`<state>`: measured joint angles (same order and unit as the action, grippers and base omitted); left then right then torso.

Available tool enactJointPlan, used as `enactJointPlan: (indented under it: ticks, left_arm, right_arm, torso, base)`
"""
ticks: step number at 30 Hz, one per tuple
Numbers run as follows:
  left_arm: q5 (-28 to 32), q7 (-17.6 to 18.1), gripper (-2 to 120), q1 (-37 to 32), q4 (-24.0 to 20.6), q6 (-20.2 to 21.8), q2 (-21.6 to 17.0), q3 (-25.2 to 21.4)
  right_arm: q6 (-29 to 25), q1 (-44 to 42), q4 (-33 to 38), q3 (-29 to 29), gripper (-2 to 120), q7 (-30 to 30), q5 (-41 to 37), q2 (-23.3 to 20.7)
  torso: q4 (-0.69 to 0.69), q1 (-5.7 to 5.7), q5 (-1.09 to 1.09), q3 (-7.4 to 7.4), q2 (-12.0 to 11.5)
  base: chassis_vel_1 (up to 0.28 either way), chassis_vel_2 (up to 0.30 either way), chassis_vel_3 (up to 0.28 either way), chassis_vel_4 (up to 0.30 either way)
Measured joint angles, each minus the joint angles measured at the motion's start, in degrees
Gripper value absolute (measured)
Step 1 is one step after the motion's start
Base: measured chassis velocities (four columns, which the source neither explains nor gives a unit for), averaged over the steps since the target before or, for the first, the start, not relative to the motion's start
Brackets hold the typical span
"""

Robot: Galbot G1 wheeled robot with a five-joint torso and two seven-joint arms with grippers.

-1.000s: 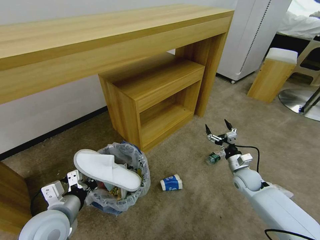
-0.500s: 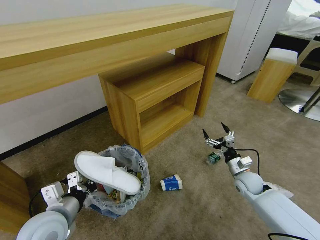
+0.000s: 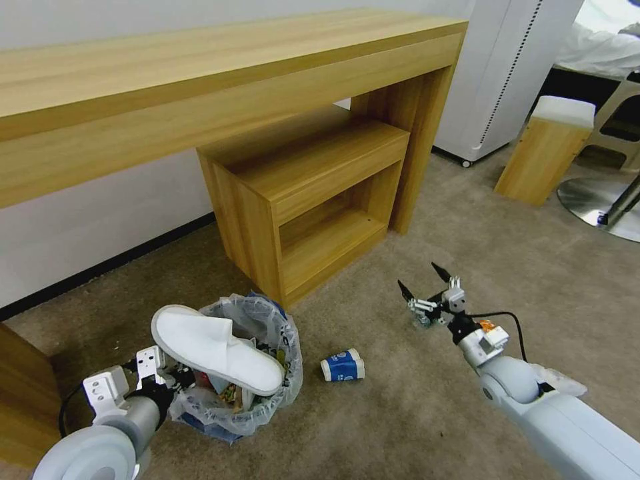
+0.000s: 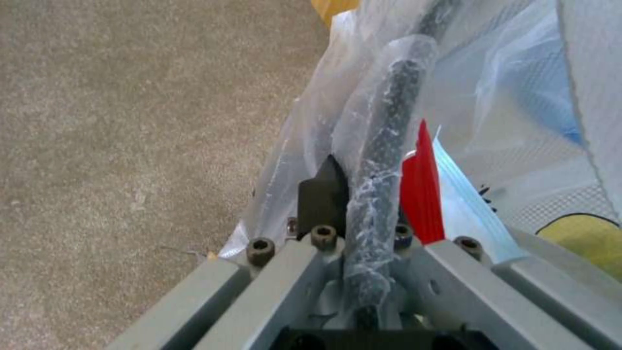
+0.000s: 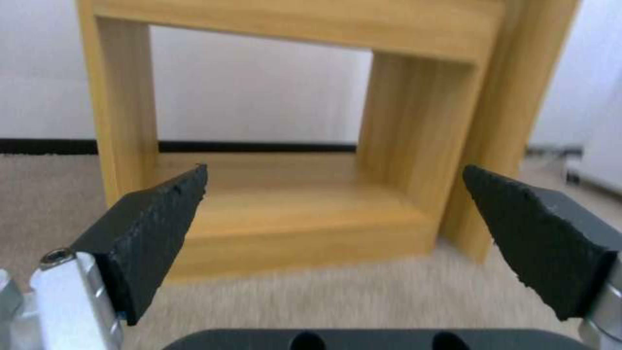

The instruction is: Pick up the trash bin and place the garbage on the floor into it.

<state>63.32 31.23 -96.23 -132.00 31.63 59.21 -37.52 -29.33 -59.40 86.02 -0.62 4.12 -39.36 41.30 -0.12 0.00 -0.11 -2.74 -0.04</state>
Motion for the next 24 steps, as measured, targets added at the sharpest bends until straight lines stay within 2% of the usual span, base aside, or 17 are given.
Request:
enactJointPlan:
  ticks: [5,11,12,14,24]
  left_arm:
    - [-0.3,-0.3,0,0.5,0.7,-0.2,0.2,0.5]
    - [-1.0,-0.8,0,0.7,1.6,-0.7,0.3,1.0]
    - [-1.1,-0.9,0,0.7,1.7,-0.8,0.3,1.0]
    - [-1.1,-1.0,0,0.7,1.8,-0.9,0.2,1.0]
    - [-1.3,-1.4,0,0.8,2.4,-1.2,0.0,1.3]
  right_arm:
    - [1.3,-2.9,0.6,1.5,100,1.4,-6.5,-1.8]
    - [1.4,-5.3,-1.0,2.6,100,6.8,-14.8,-2.5]
    - [1.0,-5.5,-2.8,2.4,100,10.2,-17.5,-2.5]
    - [0.4,-5.6,-3.8,1.9,100,12.1,-19.6,-2.4]
    - [0.6,-5.0,-8.8,-1.5,100,17.6,-27.1,-0.7]
  torso:
    - [0.00,0.00,-0.01,0.00,0.0]
    - [0.00,0.00,0.00,0.00,0.0]
    - [0.00,0.00,0.00,0.00,0.0]
    - [0.00,0.00,0.01,0.00,0.0]
    - [0.00,0.00,-0.02,0.00,0.0]
  base:
    - [0.000,0.000,0.000,0.000]
    - [0.000,0.000,0.000,0.000]
    - [0.000,0.000,0.000,0.000]
    - [0.000,0.000,0.000,0.000]
    - [0.000,0.000,0.000,0.000]
